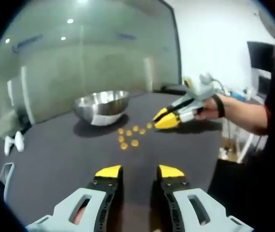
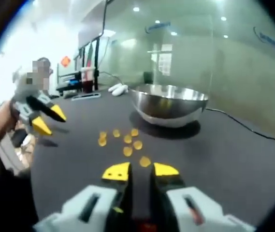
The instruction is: Pick up the QQ candy scattered on the table and place it into the stainless steel bowl on the table
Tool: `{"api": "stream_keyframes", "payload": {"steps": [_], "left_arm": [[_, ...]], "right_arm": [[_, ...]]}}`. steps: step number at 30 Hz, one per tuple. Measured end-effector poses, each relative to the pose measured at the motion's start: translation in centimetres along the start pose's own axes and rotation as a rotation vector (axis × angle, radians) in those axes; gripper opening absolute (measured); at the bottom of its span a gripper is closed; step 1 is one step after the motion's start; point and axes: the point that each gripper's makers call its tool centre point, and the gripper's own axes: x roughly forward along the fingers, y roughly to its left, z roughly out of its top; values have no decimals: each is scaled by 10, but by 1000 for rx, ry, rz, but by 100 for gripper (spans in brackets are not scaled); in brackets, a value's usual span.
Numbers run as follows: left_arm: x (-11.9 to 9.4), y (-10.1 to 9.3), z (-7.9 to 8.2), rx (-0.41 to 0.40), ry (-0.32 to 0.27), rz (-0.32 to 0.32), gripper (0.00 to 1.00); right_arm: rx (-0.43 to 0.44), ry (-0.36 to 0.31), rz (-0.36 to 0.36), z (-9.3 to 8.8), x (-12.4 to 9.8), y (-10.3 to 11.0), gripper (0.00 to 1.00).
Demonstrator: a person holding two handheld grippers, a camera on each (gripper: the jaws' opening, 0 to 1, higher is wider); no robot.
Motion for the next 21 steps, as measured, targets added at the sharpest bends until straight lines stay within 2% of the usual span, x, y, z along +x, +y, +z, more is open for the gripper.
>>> {"api": "stream_keyframes", "payload": {"steps": [5,8,11,13,21], "left_arm": [[-4,2,1,2,-3,9,30],[-9,5,-1,-2,-1,22,30],[-12,9,-6,-9,7,40,30],[-13,10,-7,-14,9,45,30],[-13,9,-8,-13,9,46,30]], "right_arm": [[-27,10,-4,3,10,-1,18],[-13,31,-5,-2,17,-3,18],[9,18,6,-1,19,-1,15],[-6,8,22,-1,20,2,11],[22,-9,18,-1,19,2,11]]}}
